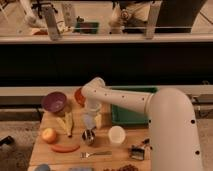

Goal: Place towel in purple bowl

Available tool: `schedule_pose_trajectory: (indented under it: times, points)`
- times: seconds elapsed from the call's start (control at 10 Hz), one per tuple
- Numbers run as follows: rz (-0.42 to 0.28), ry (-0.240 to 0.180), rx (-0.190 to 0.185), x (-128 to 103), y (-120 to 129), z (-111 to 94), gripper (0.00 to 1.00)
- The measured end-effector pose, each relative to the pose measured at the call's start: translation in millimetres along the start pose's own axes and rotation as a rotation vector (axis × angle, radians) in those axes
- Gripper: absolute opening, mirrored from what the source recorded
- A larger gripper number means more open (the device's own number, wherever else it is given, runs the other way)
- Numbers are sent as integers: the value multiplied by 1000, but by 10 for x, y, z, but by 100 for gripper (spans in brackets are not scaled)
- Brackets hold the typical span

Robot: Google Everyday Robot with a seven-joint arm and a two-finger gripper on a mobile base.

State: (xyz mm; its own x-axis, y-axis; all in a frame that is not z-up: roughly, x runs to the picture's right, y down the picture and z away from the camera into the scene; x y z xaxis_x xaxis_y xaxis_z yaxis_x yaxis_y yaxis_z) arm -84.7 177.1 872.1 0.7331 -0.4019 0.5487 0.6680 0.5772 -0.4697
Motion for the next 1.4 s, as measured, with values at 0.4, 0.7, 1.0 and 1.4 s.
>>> schedule_pose_trajectory:
  times: [0.4,0.7,1.0,1.4]
  points:
    - [-22,-11,11,-44,-41,34,43]
    - [-25,-15,9,-58,-45,17,15]
    - [-28,-9,10,-46,-49,-5,0]
    - [-33,30,52,-123,-55,-297,0]
